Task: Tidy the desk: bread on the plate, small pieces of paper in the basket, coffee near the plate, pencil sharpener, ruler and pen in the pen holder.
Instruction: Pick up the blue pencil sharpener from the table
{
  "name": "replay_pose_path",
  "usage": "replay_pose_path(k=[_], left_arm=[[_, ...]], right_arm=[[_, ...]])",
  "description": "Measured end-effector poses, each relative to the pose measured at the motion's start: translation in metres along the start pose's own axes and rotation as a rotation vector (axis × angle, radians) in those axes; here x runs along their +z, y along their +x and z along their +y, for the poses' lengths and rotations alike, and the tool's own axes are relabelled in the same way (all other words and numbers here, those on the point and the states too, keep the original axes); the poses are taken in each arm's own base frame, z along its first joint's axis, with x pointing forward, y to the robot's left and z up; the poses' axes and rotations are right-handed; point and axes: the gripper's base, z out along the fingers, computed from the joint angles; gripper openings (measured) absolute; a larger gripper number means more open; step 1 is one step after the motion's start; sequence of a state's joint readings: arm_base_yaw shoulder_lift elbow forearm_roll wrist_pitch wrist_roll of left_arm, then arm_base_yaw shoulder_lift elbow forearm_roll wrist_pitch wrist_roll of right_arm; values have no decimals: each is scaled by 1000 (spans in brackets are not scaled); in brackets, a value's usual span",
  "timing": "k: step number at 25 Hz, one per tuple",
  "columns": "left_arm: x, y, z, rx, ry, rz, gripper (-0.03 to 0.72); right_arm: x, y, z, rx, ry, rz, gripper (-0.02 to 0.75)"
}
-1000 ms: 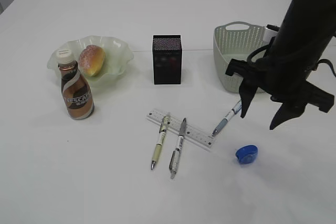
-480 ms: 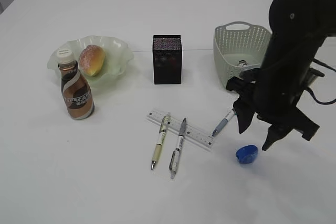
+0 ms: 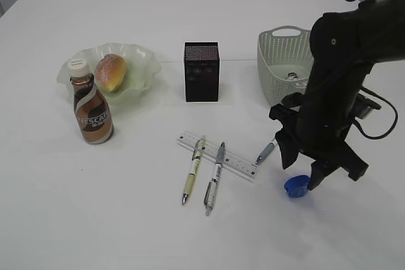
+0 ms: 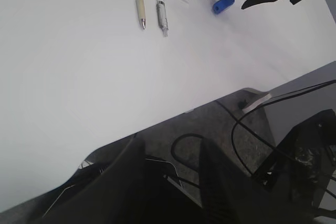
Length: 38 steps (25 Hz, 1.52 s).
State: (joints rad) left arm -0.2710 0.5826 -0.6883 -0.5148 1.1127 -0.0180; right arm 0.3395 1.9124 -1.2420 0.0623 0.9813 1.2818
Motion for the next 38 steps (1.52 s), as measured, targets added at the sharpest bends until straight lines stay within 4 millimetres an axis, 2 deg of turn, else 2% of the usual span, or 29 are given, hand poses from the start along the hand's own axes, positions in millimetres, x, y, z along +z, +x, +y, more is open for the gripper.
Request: replay_pose_path(k=[8,17,26,38], left_arm=[[0,1,0,0,0,9,254],[0,1,0,0,0,9,254],[0,1,0,0,0,11,253],[0,1,0,0,0,11,254]], right_arm=[[3,-2,6,24,-60,-20,428],[3,-2,-1,23,21,-19,428],[4,-4,-1,32,24,-35,428],[18,-5,4,48,13,-31,428]])
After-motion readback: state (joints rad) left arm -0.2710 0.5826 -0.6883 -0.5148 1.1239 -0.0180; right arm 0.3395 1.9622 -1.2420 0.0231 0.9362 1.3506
